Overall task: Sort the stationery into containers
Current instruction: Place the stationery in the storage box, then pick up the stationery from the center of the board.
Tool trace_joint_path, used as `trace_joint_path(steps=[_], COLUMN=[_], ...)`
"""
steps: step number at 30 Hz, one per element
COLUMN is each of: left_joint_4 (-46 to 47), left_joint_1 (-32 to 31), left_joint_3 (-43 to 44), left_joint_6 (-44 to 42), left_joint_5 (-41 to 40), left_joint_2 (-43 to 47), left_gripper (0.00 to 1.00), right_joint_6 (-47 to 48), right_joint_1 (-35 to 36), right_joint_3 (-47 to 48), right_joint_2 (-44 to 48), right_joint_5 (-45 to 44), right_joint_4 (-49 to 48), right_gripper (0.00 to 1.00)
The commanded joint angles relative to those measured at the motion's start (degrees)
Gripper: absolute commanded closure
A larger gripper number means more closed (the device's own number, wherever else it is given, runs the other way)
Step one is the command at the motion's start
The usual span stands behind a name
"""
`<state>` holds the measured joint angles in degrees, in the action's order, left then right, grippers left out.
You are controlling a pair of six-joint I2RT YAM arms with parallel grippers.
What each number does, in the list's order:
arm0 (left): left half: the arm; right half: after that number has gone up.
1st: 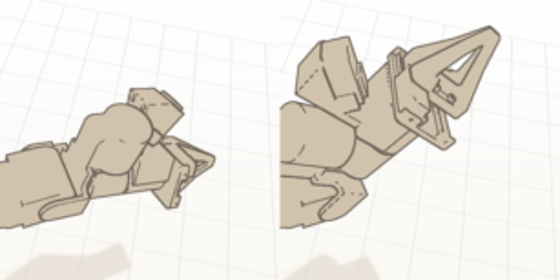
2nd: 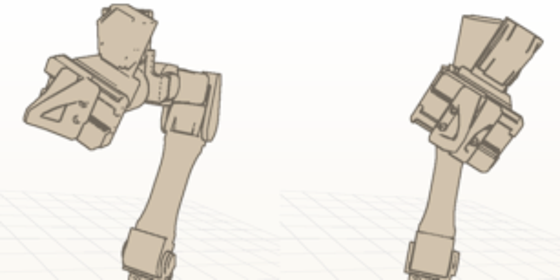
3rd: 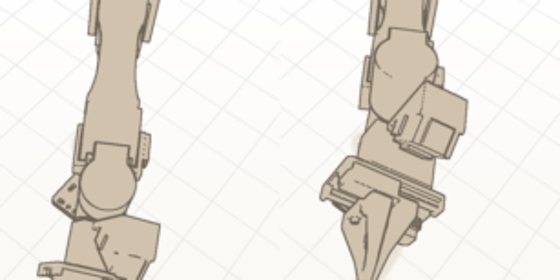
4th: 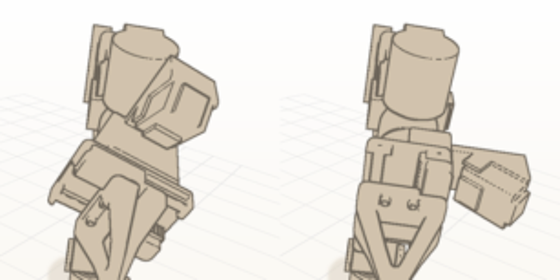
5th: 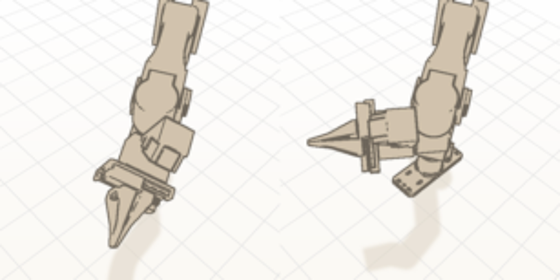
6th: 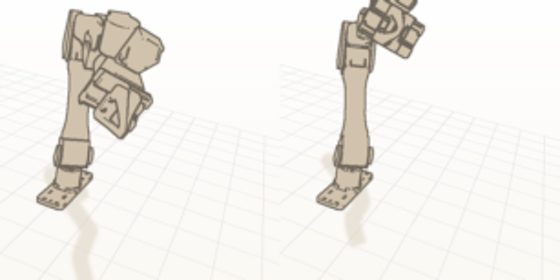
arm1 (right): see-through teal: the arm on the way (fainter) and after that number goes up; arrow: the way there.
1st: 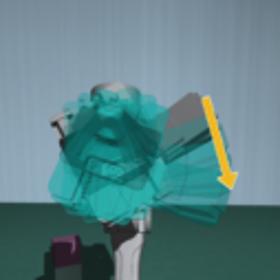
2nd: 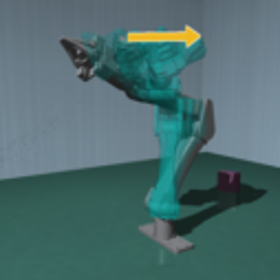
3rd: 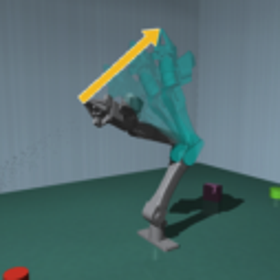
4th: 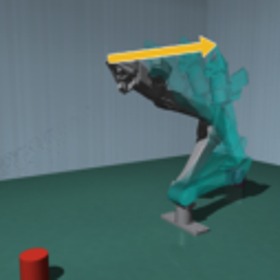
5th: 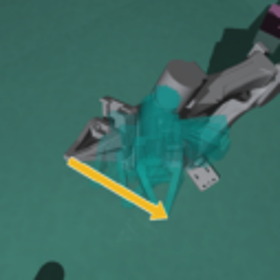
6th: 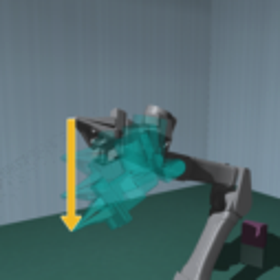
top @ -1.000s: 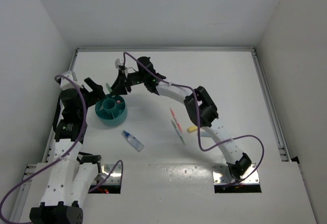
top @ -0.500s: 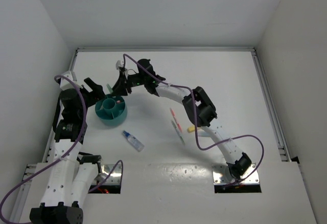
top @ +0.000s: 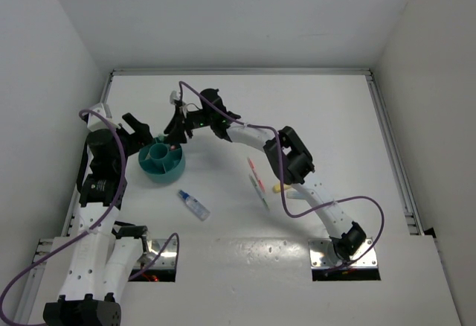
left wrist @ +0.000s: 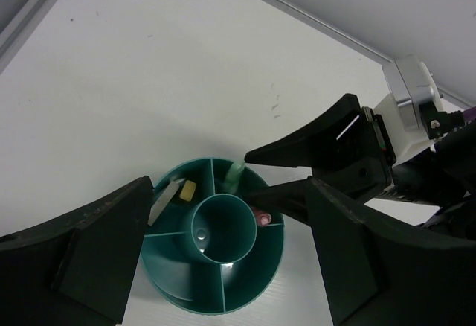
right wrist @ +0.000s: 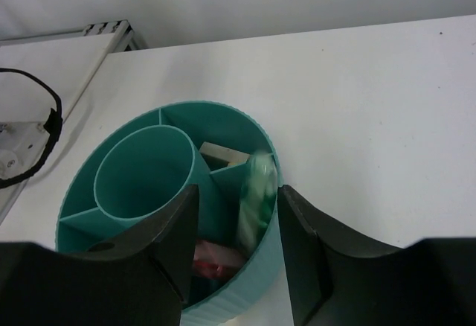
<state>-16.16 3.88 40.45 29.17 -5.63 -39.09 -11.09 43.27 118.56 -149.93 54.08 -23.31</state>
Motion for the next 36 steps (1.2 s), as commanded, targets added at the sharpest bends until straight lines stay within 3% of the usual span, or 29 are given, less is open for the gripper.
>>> trace_joint_path(steps=[1,6,7,8,11,12,14,15,16,18,19,22,24,25,26,27,30,32,35,36], left_joint_4=[1.9,1.9,1.9,1.9,2.5,3.2,4.7,5.3,5.8,5.8,4.7,0.0,-2.5,-4.5,-5.3,-5.9,-9.6,-12.6,-13.2,-13.8], left_joint_1=[0.7,0.7,0.7,0.7,0.7,0.7,0.7,0.7,0.7,0.1,-0.9,-7.8,-13.1,-14.9,-17.0,-21.4,-30.0,-34.0,-40.8,-43.9], left_joint_3=[1.7,1.7,1.7,1.7,1.1,1.1,-0.1,-0.1,-0.6,-0.6,-0.6,1.4,3.1,3.1,3.1,2.3,1.1,1.1,-2.9,-4.2], left_joint_6=[-0.3,-0.3,-0.3,-0.3,-0.3,-0.3,-0.3,-0.3,0.2,1.7,3.5,7.0,11.8,14.7,15.9,17.1,21.3,25.6,33.1,35.1], left_joint_5=[-0.3,-0.3,-0.3,0.3,1.0,1.8,7.2,9.6,12.1,17.1,17.1,13.5,10.4,9.8,9.2,8.2,2.8,-1.4,-6.3,-8.5], left_joint_2=[0.8,0.2,0.2,0.2,0.2,0.2,-1.2,-2.1,-3.4,-8.2,-9.4,-12.1,-12.6,-12.6,-12.6,-12.6,-12.1,-12.1,-11.5,-13.4], left_gripper=[0.11,0.11,0.15,0.35,1.00,1.00,1.00,1.00,1.00,1.00,1.00,1.00,1.00,0.92,0.76,0.42,0.24,0.23,0.23,0.27], right_joint_6=[1.0,1.0,1.0,1.0,1.5,2.2,7.4,9.7,11.9,15.2,16.5,21.1,21.1,20.6,19.9,18.4,16.8,16.0,13.8,13.0], right_joint_1=[-0.4,-0.4,-0.4,-0.4,-0.9,-1.5,-1.5,-1.5,-1.5,-2.0,-2.0,-3.5,-4.2,-5.0,-5.9,-6.4,-7.6,-7.6,-7.6,-8.2], right_joint_3=[0.4,0.4,-0.3,-0.3,0.6,3.0,7.3,11.0,11.9,10.5,10.5,7.9,3.1,1.3,-2.6,-4.5,-16.2,-23.5,-25.8,-26.4], right_joint_2=[3.2,5.2,6.0,6.5,9.5,10.4,12.1,13.7,14.7,17.0,19.4,22.6,25.3,25.9,26.5,27.5,31.7,33.4,32.7,32.7], right_joint_5=[-0.6,-0.6,-0.6,-1.4,-4.0,-9.0,-18.2,-29.5,-34.7,-46.7,-48.5,-52.3,-59.2,-62.1,-63.2,-63.2,-59.5,-58.0,-56.0,-54.4], right_joint_4=[-1.8,-1.3,-1.3,-0.5,2.6,8.9,19.7,29.4,32.9,39.8,43.0,57.6,62.9,67.6,69.6,71.8,73.0,69.0,68.5,68.5], right_gripper=[0.53,0.53,0.54,0.58,0.93,1.00,1.00,1.00,1.00,0.85,0.61,0.43,0.60,0.75,0.77,0.79,0.63,0.48,0.44,0.44])
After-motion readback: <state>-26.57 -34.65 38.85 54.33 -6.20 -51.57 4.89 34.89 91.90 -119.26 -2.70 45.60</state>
